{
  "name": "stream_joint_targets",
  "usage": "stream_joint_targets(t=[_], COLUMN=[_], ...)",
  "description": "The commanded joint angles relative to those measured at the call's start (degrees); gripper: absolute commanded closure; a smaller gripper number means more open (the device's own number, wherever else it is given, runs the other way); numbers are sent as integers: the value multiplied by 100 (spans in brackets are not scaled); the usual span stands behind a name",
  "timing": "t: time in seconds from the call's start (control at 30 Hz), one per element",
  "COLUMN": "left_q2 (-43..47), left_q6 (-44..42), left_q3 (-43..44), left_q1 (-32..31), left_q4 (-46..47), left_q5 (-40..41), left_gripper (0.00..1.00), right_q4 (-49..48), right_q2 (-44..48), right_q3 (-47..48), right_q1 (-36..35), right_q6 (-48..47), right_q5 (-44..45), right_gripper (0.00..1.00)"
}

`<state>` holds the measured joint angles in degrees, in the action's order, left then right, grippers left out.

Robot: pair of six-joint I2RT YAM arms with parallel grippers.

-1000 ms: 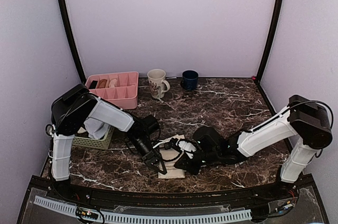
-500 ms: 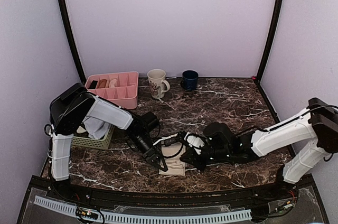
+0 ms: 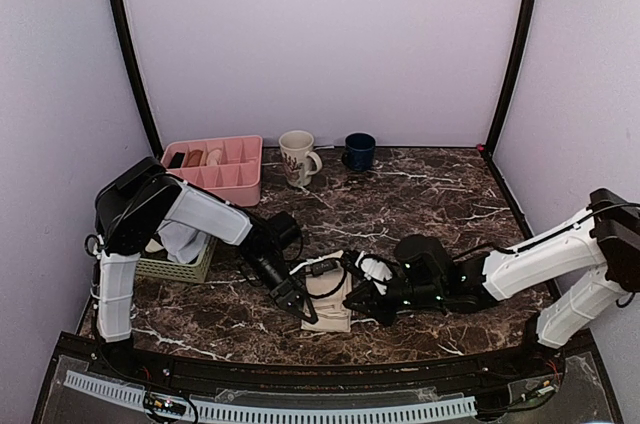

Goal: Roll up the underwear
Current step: Roll the underwear at the center of the board.

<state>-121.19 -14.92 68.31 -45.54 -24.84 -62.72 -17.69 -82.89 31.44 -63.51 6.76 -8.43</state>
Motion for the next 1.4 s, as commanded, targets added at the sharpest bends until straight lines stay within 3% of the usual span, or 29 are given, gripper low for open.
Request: stream_joint_targets(t=[0.0, 0.67, 0.83, 1.13, 1.37], left_q2=[-340, -484, -218, 1487, 3769], left_q6=[84, 102, 193, 742, 863], left_q3=[-37, -30, -51, -1147, -2499], left_q1=[62, 185, 195, 535, 524], left_q4=[62, -36, -17, 814, 2254], left_q5=[371, 327, 396, 941, 2769], left_gripper=[67, 67, 58, 45, 39], right_q4=[-979, -1754, -1713, -1609, -1173], right_q2=[-242, -1378, -1716, -1896, -1853], right_q3=[-111, -139, -167, -211, -66], right_q1=[-63, -171, -171, -171, -128], right_q6=[350, 643, 816, 1021, 833], right_q5=[-130, -393, -361, -459, -803], right_gripper=[85, 86, 90, 93, 95])
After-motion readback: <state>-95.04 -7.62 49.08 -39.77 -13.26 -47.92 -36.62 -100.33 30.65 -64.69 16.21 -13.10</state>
